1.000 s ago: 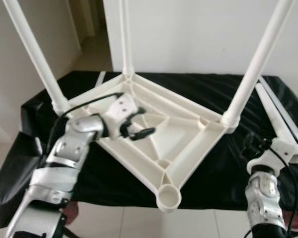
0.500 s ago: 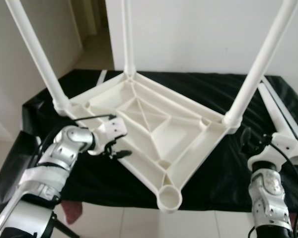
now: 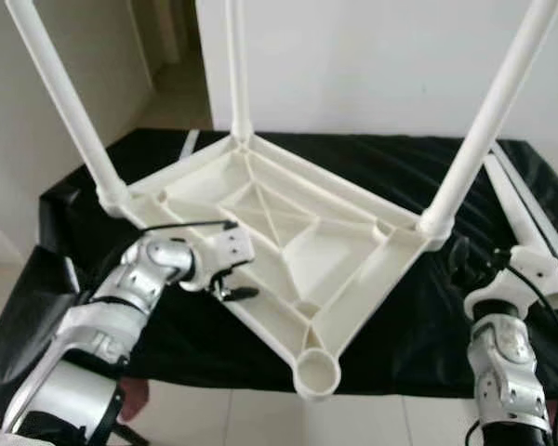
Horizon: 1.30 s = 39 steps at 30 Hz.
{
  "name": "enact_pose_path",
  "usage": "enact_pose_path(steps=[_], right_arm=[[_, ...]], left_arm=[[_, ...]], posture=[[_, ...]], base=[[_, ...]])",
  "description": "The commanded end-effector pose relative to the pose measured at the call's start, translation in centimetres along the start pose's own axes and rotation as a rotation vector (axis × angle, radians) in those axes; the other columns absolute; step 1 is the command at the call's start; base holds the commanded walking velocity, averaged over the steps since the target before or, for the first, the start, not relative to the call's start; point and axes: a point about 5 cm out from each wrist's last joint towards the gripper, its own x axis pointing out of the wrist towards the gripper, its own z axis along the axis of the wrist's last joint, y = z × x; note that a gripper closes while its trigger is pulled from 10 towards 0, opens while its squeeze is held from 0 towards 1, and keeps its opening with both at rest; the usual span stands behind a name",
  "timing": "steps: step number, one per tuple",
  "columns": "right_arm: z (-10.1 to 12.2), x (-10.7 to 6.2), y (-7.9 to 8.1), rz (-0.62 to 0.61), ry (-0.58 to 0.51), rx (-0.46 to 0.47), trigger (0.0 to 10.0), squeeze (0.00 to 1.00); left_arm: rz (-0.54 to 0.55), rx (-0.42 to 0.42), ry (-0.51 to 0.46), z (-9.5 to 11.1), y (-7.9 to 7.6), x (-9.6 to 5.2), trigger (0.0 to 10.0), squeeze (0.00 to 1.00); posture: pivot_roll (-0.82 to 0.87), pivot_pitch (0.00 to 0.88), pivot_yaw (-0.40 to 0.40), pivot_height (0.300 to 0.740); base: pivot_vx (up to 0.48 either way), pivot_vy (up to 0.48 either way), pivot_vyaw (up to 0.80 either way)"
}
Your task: Building children table
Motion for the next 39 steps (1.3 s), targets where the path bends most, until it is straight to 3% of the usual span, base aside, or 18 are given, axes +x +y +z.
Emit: enact_pose_path(steps=[1, 6, 13, 16, 20, 26, 31, 34, 39], right_arm=[[-0.1, -0.1, -0.2, 0.004, 0.012, -0.001, 10.0, 0.0], [0.3, 0.1, -0.3, -0.006, 0.0, -0.007, 10.0, 0.0], [0.6, 0.2, -0.6, -0.019, -0.004, -0.004, 10.0, 0.0], [0.7, 0.3, -0.7, -0.027, -0.007, -0.009, 10.0, 0.0], [0.8, 0.2, -0.8, -0.036, -0.01, -0.003, 10.0, 0.0], [0.8, -0.1, -0.7, -0.045, -0.008, 0.0, 10.0, 0.0], [0.8, -0.3, -0.7, -0.046, -0.006, 0.003, 10.0, 0.0], [0.7, -0.2, -0.7, -0.044, -0.002, 0.004, 10.0, 0.0], [0.5, 0.0, -0.1, -0.026, 0.007, 0.008, 10.0, 0.0]], left_arm=[[-0.013, 0.015, 0.018, -0.1, -0.1, 0.3, 10.0, 0.0], [-0.06, 0.022, 0.021, 0.5, -0.3, 1.5, 10.0, 0.0], [-0.07, -0.041, -0.001, 1.3, 0.1, 2.3, 10.0, 0.0], [0.032, -0.071, -0.029, 2.4, 1.2, 2.9, 10.0, 0.0], [0.088, -0.109, -0.05, 3.1, 1.6, 3.3, 10.0, 0.0], [0.229, -0.219, -0.007, 2.7, 2.1, 3.8, 10.0, 0.0], [0.274, -0.253, 0.028, 2.2, 1.9, 4.1, 10.0, 0.0], [0.255, -0.288, 0.038, 2.1, 1.4, 4.6, 10.0, 0.0], [0.112, -0.191, 0.028, 2.4, -0.1, 5.5, 10.0, 0.0]], posture=[[0.0, 0.0, 0.0, 0.74], [-0.01, 0.0, 0.016, 0.74], [-0.02, 0.0, 0.022, 0.74], [-0.02, 0.0, 0.025, 0.74], [-0.03, 0.0, 0.032, 0.74], [-0.03, 0.001, 0.036, 0.74], [-0.03, 0.006, 0.032, 0.74], [-0.02, 0.008, 0.026, 0.74], [-0.01, 0.008, 0.019, 0.74]], base=[[0.0, 0.0, 0.0], [0.0, 0.0, 0.0], [0.0, 0.0, 0.0], [0.0, 0.0, 0.0], [0.0, 0.0, 0.0], [0.0, 0.0, 0.0], [0.0, 0.0, 0.0], [0.0, 0.0, 0.0], [0.0, 0.0, 0.0]])
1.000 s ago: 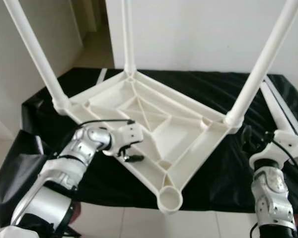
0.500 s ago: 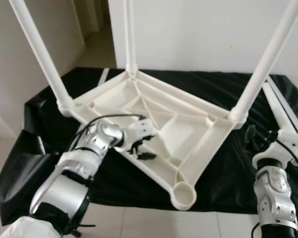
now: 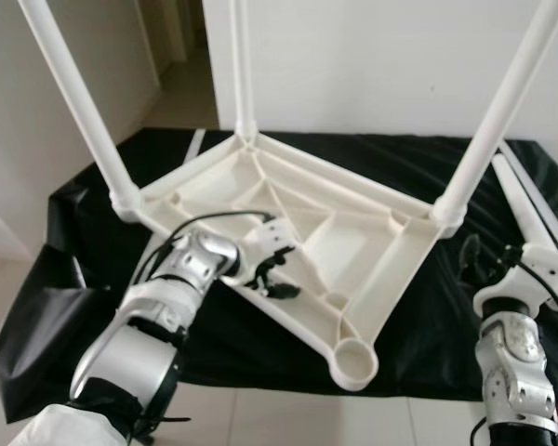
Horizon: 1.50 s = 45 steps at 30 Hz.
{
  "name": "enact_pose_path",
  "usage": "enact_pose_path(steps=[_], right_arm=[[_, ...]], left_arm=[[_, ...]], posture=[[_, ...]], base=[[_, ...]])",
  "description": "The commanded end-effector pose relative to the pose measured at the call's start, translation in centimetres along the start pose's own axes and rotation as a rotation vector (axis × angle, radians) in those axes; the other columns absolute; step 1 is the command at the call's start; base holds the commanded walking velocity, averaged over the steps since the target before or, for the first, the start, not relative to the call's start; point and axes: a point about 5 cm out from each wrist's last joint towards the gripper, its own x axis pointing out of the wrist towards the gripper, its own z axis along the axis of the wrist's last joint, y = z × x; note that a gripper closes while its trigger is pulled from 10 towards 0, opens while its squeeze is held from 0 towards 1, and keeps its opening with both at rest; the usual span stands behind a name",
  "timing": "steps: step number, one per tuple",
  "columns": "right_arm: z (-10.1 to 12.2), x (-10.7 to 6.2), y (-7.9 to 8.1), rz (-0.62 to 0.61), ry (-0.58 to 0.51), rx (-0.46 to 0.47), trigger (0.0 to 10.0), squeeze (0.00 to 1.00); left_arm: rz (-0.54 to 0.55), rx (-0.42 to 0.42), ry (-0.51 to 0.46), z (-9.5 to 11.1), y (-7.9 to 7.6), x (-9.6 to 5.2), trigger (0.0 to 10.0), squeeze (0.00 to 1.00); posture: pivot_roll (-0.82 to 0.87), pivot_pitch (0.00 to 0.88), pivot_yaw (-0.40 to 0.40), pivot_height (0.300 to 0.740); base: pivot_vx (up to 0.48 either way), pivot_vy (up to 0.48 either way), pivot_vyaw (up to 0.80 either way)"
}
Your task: Building children table
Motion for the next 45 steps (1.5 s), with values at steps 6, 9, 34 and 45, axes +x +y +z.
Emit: enact_pose_path(steps=[6, 9, 34, 45], right_arm=[[-0.4, 0.1, 0.9, 0.022, 0.024, 0.018, 10.0, 0.0], [-0.4, -0.1, 0.9, 0.021, 0.026, 0.018, 10.0, 0.0], [-0.6, -1.4, 0.0, -0.039, 0.033, 0.026, 10.0, 0.0], [-0.8, -1.6, 0.2, -0.038, 0.043, 0.031, 10.0, 0.0]], left_arm=[[0.02, 0.175, -0.004, 0.6, 0.1, 0.2, 10.0, 0.0], [-0.027, 0.209, -0.004, 1.4, 0.6, -0.6, 10.0, 0.0], [0.228, -0.202, 0.117, -1.7, 1.3, 0.5, 10.0, 0.0], [0.494, -0.43, 0.069, -2.4, 2.4, -0.1, 10.0, 0.0]], posture=[[-0.01, 0.011, 0.017, 0.74], [-0.02, 0.016, 0.032, 0.74], [-0.04, 0.035, 0.073, 0.74], [-0.04, 0.041, 0.069, 0.74]], base=[[0.0, 0.0, 0.0], [0.0, 0.0, 0.0], [0.0, 0.0, 0.0], [0.0, 0.0, 0.0]])
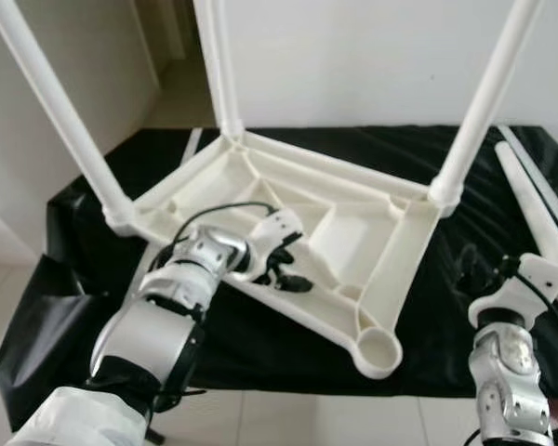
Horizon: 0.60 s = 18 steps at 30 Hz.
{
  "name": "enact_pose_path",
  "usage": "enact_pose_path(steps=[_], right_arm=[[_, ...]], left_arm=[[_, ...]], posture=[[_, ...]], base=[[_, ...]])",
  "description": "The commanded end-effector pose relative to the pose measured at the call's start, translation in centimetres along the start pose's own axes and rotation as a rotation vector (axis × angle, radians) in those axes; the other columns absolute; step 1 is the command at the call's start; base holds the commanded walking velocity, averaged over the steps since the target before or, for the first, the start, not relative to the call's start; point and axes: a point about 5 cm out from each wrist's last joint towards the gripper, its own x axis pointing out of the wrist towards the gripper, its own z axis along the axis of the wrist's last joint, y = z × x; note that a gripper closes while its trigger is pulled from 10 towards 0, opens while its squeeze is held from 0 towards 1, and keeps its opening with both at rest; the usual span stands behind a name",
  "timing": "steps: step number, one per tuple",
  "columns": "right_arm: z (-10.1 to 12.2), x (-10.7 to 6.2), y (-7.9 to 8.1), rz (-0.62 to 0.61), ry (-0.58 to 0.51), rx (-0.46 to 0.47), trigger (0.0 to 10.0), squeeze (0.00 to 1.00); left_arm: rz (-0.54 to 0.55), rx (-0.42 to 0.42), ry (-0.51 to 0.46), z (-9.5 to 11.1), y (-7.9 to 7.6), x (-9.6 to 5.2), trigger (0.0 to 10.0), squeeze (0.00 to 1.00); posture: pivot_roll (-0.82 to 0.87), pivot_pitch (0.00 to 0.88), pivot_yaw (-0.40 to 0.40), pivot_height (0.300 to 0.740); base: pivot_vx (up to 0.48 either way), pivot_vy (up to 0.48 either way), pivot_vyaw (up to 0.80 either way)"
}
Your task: Building children table
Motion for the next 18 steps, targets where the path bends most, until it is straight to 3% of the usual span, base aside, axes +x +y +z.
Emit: enact_pose_path(steps=[1, 4, 9, 11, 13, 14, 18], right_arm=[[-0.2, -0.1, 0.0, -0.004, 0.019, 0.004, 10.0, 0.0], [-0.3, 0.0, 0.2, 0.002, 0.023, 0.004, 10.0, 0.0], [-0.4, 0.1, 0.2, 0.007, 0.028, 0.0, 10.0, 0.0], [-0.5, 0.2, 0.2, 0.007, 0.033, -0.005, 10.0, 0.0], [-0.5, 0.2, 0.2, 0.007, 0.033, -0.005, 10.0, 0.0], [-0.7, 0.2, 0.2, 0.004, 0.038, -0.007, 10.0, 0.0], [-1.0, 0.3, 0.1, -0.013, 0.05, -0.014, 10.0, 0.0]], left_arm=[[0.485, -0.104, 0.053, -2.2, 2.1, -0.2, 10.0, 0.0], [0.441, -0.103, 0.033, -1.7, 1.8, 0.1, 10.0, 0.0], [0.192, 0.009, -0.058, 0.4, 0.3, 0.6, 10.0, 0.0], [0.056, 0.064, -0.142, 1.8, -0.2, 0.0, 10.0, 0.0], [0.056, 0.064, -0.142, 1.8, -0.2, 0.0, 10.0, 0.0], [-0.004, 0.108, -0.185, 2.4, -0.3, -0.9, 10.0, 0.0], [-0.065, 0.196, -0.225, 2.8, -0.4, -2.2, 10.0, 0.0]], posture=[[-0.04, 0.041, 0.069, 0.74], [-0.04, 0.04, 0.062, 0.74], [-0.04, 0.038, 0.059, 0.74], [-0.04, 0.034, 0.056, 0.74], [-0.04, 0.034, 0.056, 0.74], [-0.04, 0.031, 0.055, 0.74], [-0.03, 0.027, 0.05, 0.74]], base=[[0.0, 0.0, 0.0], [0.0, 0.0, 0.0], [0.0, 0.0, 0.0], [0.0, 0.0, 0.0], [0.0, 0.0, 0.0], [0.0, 0.0, 0.0], [0.0, 0.0, 0.0]])
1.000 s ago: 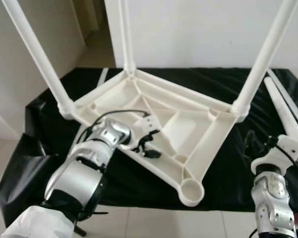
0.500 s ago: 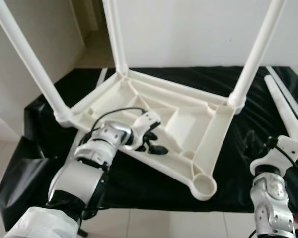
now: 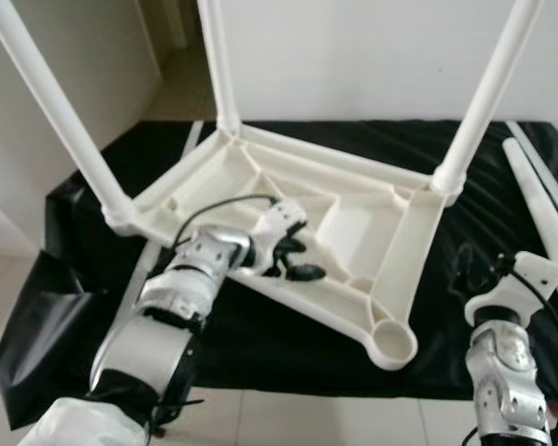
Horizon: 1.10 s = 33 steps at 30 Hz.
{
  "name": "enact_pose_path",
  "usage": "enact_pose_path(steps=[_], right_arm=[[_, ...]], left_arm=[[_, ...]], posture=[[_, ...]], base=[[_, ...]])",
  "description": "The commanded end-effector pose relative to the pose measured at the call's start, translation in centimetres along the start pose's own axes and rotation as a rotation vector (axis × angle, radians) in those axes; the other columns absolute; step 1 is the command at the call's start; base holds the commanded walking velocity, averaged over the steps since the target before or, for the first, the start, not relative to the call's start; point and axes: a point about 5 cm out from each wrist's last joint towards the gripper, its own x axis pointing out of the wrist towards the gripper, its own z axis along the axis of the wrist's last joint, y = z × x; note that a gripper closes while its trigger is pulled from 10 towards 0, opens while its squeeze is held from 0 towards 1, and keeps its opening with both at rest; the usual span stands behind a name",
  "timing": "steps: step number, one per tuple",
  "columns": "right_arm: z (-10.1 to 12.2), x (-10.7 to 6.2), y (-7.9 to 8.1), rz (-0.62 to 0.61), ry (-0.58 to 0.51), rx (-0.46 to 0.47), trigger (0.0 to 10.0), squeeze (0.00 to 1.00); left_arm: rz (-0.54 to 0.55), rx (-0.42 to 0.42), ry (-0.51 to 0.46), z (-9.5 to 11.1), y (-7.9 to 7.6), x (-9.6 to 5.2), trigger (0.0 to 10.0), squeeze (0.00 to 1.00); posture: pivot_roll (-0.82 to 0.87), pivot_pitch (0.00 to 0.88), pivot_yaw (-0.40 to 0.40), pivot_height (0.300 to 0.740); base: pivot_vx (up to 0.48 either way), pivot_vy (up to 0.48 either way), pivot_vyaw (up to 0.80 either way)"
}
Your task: Building children table
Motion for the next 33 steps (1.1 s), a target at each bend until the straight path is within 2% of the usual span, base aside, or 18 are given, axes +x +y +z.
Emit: enact_pose_path(steps=[1, 2, 3, 5, 8, 13, 15, 16, 17, 18, 19, 21, 27, 29, 33], right_arm=[[-0.5, 0.1, -0.2, -0.025, 0.022, -0.012, 10.0, 0.0], [-0.7, 0.1, -0.3, -0.037, 0.028, -0.015, 10.0, 0.0], [-0.7, 0.1, -0.3, -0.037, 0.028, -0.015, 10.0, 0.0], [-0.9, 0.3, -0.3, -0.05, 0.038, -0.019, 10.0, 0.0], [-1.1, 0.5, -0.4, -0.06, 0.047, -0.02, 10.0, 0.0], [-1.4, 1.4, -0.1, -0.067, 0.08, -0.02, 10.0, 0.0], [-1.4, 1.4, -0.1, -0.067, 0.08, -0.02, 10.0, 0.0], [-1.5, 1.6, 0.2, -0.049, 0.095, -0.025, 10.0, 0.0], [-1.5, 1.6, 0.2, -0.049, 0.095, -0.025, 10.0, 0.0], [-1.6, 1.8, 0.3, -0.046, 0.108, -0.023, 10.0, 0.0], [-1.6, 1.8, 0.3, -0.046, 0.108, -0.023, 10.0, 0.0], [-1.7, 2.1, 0.4, -0.042, 0.13, -0.022, 10.0, 0.0], [-2.6, 2.7, 1.4, 0.034, 0.191, -0.051, 10.0, 0.0], [-2.8, 3.0, 1.5, 0.023, 0.22, -0.088, 10.0, 0.0], [-2.8, 3.5, 1.8, 0.043, 0.23, -0.06, 10.0, 0.0]], left_arm=[[-0.102, 0.026, -0.029, -0.1, -0.4, -0.8, 10.0, 0.0], [-0.141, 0.032, -0.067, 0.2, -0.5, -1.6, 10.0, 0.0], [-0.141, 0.032, -0.067, 0.2, -0.5, -1.6, 10.0, 0.0], [-0.19, 0.024, -0.123, 0.7, -0.7, -2.6, 10.0, 0.0], [-0.174, 0.03, -0.114, 0.5, -0.4, -3.1, 10.0, 0.0], [-0.009, 0.072, 0.0, -1.2, 0.7, -3.7, 10.0, 0.0], [-0.009, 0.072, 0.0, -1.2, 0.7, -3.7, 10.0, 0.0], [0.035, 0.108, 0.066, -2.0, 0.8, -3.7, 10.0, 0.0], [0.035, 0.108, 0.066, -2.0, 0.8, -3.7, 10.0, 0.0], [0.076, 0.166, 0.144, -2.9, 0.9, -4.0, 10.0, 0.0], [0.076, 0.166, 0.144, -2.9, 0.9, -4.0, 10.0, 0.0], [0.117, 0.25, 0.26, -4.4, 0.8, -4.4, 10.0, 0.0], [0.115, 0.266, 0.29, -5.4, 0.2, -4.5, 10.0, 0.0], [0.117, 0.265, 0.287, -5.5, 0.1, -4.3, 10.0, 0.0], [0.09, 0.297, 0.306, -5.9, -0.4, -4.0, 10.0, 0.0]], posture=[[-0.04, 0.022, 0.046, 0.74], [-0.03, 0.02, 0.044, 0.74], [-0.03, 0.02, 0.044, 0.74], [-0.03, 0.016, 0.038, 0.74], [-0.03, 0.013, 0.033, 0.74], [-0.03, 0.003, 0.023, 0.74], [-0.03, 0.003, 0.023, 0.74], [-0.03, 0.003, 0.017, 0.74], [-0.03, 0.003, 0.017, 0.74], [-0.03, 0.003, 0.016, 0.74], [-0.03, 0.003, 0.016, 0.74], [-0.02, 0.004, 0.012, 0.74], [-0.02, 0.002, 0.012, 0.74], [-0.02, 0.001, 0.012, 0.74], [-0.02, 0.0, 0.011, 0.74]], base=[[0.0, 0.0, 0.0], [0.0, 0.0, 0.0], [0.0, 0.0, 0.0], [0.0, 0.0, 0.0], [0.0, 0.0, 0.0], [0.0, 0.0, 0.0], [0.0, 0.0, 0.0], [0.0, 0.0, 0.0], [0.0, 0.0, 0.0], [0.0, 0.0, 0.0], [0.0, 0.0, 0.0], [0.0, 0.0, 0.0], [0.0, 0.0, 0.0], [0.0, 0.0, 0.0], [0.0, 0.0, 0.0]])
